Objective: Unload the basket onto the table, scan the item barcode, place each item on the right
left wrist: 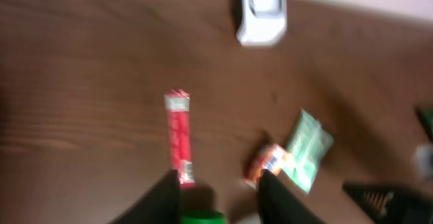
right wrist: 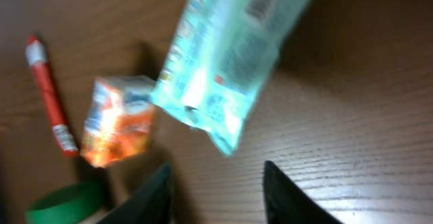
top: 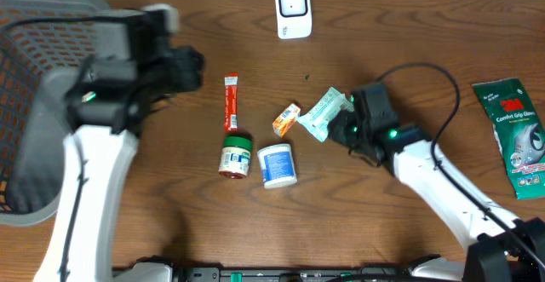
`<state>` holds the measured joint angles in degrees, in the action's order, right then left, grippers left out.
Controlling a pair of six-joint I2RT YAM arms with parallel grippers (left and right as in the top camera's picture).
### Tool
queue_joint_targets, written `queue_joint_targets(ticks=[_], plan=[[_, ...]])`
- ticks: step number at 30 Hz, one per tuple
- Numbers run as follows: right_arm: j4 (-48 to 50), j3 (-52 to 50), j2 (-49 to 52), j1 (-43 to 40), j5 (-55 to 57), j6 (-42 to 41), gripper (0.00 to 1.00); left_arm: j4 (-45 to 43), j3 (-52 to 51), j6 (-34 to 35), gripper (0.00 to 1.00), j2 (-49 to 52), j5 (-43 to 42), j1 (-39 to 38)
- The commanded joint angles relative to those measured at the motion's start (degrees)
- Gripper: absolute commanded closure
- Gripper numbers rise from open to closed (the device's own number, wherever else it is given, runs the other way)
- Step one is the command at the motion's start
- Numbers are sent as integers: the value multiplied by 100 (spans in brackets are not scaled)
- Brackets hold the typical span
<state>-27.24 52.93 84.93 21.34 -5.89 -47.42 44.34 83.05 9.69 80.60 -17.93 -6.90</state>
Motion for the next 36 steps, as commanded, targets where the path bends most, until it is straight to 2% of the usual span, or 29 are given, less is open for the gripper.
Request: queue_joint_targets(ticks=[1, 4, 11, 20, 24, 33, 36], plan=[[-396, 852, 83, -177, -61, 400, 73, 107, 44, -501, 74, 450, -4, -605], [-704, 1281, 280, -245, -63, 487, 99, 170, 44, -496, 86, 710, 789, -1069], [-92, 1335, 1141, -149, -66, 487, 99, 192, 44, -470, 88, 944, 984, -1528], [1532, 1335, 2500, 267, -66, 789, 99, 186, -42, -474, 87, 1012, 986, -1580], [1147, 1335, 2588, 313, 9, 793, 99, 168, -109, -474, 87, 1012, 986, -1580], [-358, 1340, 2428, 212, 13, 1526, 99, 151, -120, -472, 87, 1126, 977, -1598], [-476, 1351, 2175, 101, -302, 1943, 96, 111, -118, -474, 87, 1139, 964, -1672]])
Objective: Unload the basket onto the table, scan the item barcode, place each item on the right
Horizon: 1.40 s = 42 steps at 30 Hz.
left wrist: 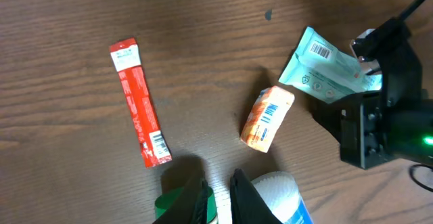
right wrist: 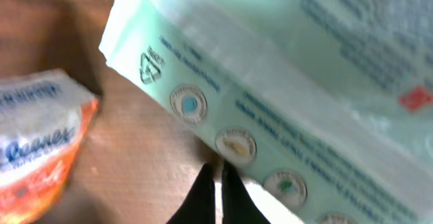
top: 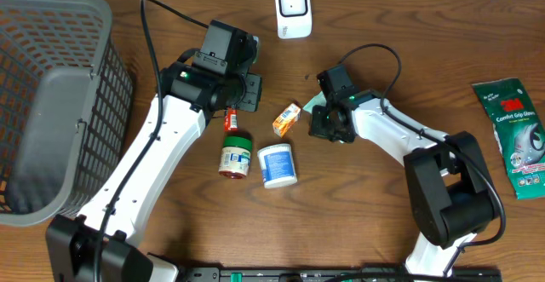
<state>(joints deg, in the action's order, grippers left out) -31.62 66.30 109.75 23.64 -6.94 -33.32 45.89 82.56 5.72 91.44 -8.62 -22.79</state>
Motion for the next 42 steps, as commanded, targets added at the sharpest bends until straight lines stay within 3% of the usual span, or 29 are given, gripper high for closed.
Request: queue_joint_targets(ticks=[1, 5, 8, 9, 17, 22, 28, 34, 42], plan=[[-55, 28, -442, -170, -361, 688, 93, -81, -70, -74, 86, 55, 33, -114], [-247, 166, -1222, -374, -859, 1027, 82, -177, -70, -70, 86, 55, 31, -264], [-466, 229, -1843, -588, -857, 1117, 38, -190, -70, 164, 87, 70, 28, -415], [-551, 229, -2079, -695, -857, 1250, 29, -190, -70, 289, 87, 87, 17, -479], [-1292, 225, -2629, -1814, -863, 2579, 6, -348, -70, 1176, 88, 590, 13, -1259], [-1394, 227, -2356, -2511, -1631, 3222, 5, -1008, -70, 1825, 89, 1292, 9, -1633], [-1384, 221, -1631, -3106, -2341, 3637, 7, -1878, -70, 1672, 89, 1845, 17, -1749], [-1049, 221, -605, -3226, -3038, 4179, 12, -2708, -70, 1663, 89, 2350, 31, -1755], [-645, 221, 271, -3222, -3244, 4389, 13, -2918, -70, 1639, 89, 2833, 39, -1759]])
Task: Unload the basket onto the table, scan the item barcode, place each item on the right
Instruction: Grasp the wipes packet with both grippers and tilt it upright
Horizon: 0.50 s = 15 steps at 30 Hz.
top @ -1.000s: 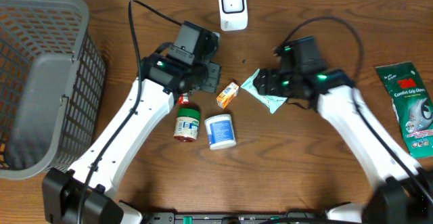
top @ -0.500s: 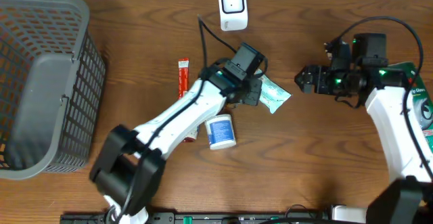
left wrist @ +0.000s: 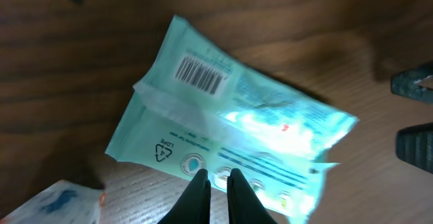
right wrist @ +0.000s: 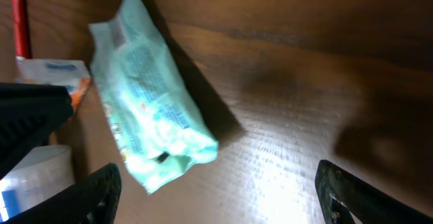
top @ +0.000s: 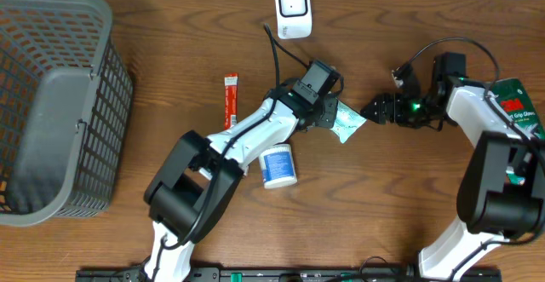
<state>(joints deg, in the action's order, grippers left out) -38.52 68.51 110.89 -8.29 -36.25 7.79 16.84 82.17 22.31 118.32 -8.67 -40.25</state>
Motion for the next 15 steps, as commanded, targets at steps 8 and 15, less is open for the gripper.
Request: queue_joint_targets(ticks=[8, 15], plan=[[125, -7, 704, 26, -787, 365, 17, -70, -31, -81, 89, 398, 103, -24], [227, -7, 1093, 170, -1582, 365, 27, -81, -31, -83, 89, 417, 105, -33]])
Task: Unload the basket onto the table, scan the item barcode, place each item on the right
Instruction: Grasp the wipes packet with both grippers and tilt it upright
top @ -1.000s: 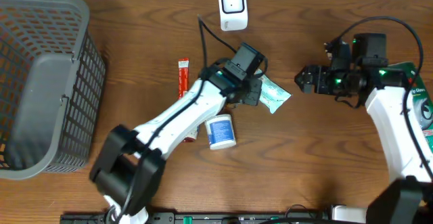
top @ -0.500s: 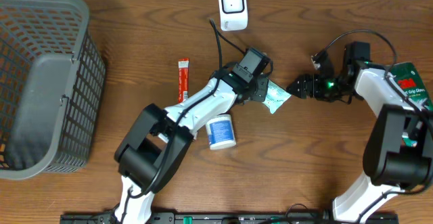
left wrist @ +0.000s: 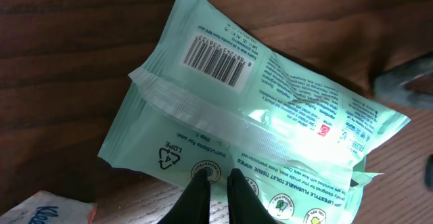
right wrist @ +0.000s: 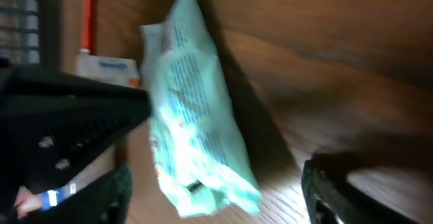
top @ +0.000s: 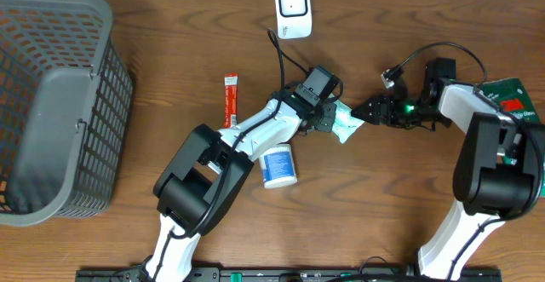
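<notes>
A mint-green pack of wipes [top: 347, 122] lies mid-table, its barcode [left wrist: 216, 61] facing up toward the left wrist camera. My left gripper [top: 330, 117] is shut, and its fingertips [left wrist: 206, 178] rest side by side on the pack's printed face near its lower edge. My right gripper [top: 368, 112] stands wide open just right of the pack [right wrist: 199, 136], not touching it. The white scanner [top: 292, 9] stands at the far edge of the table, well behind the pack.
A grey mesh basket [top: 51, 103] fills the left side. A red stick packet [top: 231, 101], a white jar [top: 277, 164] and a small orange tissue pack [left wrist: 40, 209] lie around the left arm. A green 3M packet [top: 515, 103] lies at the far right.
The pack shows larger in the left wrist view, with the shut fingertips now against its face. My right gripper has come a little nearer the pack and is still open.
At first my right gripper was by the wipes pack and the left arm was far off by the basket. Then the right was shut close against the pack while the left hovered over the jars. Later the right stood open to the right and the left had reached the pack.
</notes>
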`<state>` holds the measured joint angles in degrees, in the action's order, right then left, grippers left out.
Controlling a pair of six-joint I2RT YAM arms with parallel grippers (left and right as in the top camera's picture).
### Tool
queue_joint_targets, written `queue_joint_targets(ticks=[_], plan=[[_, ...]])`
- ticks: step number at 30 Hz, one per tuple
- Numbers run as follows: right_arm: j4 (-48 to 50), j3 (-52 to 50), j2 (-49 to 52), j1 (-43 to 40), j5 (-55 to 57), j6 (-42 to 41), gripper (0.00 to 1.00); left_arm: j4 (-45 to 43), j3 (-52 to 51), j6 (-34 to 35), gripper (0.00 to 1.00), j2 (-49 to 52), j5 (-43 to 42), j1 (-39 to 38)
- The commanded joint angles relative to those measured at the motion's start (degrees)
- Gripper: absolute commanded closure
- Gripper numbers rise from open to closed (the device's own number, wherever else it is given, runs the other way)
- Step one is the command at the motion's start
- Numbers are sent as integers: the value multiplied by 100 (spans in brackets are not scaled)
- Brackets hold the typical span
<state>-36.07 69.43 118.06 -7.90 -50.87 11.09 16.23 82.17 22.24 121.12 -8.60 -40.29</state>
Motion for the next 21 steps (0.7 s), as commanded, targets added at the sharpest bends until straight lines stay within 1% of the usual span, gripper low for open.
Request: queue_joint_targets(ticks=[1, 3, 9, 13, 19, 21], plan=[[-7, -103, 393, 153, -186, 33, 30, -17, -31, -76, 89, 138, 98, -31], [37, -155, 402, 221, -199, 31, 35, -13, -31, -76, 89, 138, 98, -39], [225, -356, 402, 463, -195, -39, 42, -20, -31, -76, 89, 138, 98, -57], [251, -393, 402, 551, -195, -98, 49, -11, -31, -76, 89, 138, 98, -57], [299, -459, 402, 656, -195, -96, 53, -11, -31, -76, 89, 138, 98, -57], [385, -498, 404, 686, -195, -96, 57, -9, -31, -76, 89, 138, 96, -57]])
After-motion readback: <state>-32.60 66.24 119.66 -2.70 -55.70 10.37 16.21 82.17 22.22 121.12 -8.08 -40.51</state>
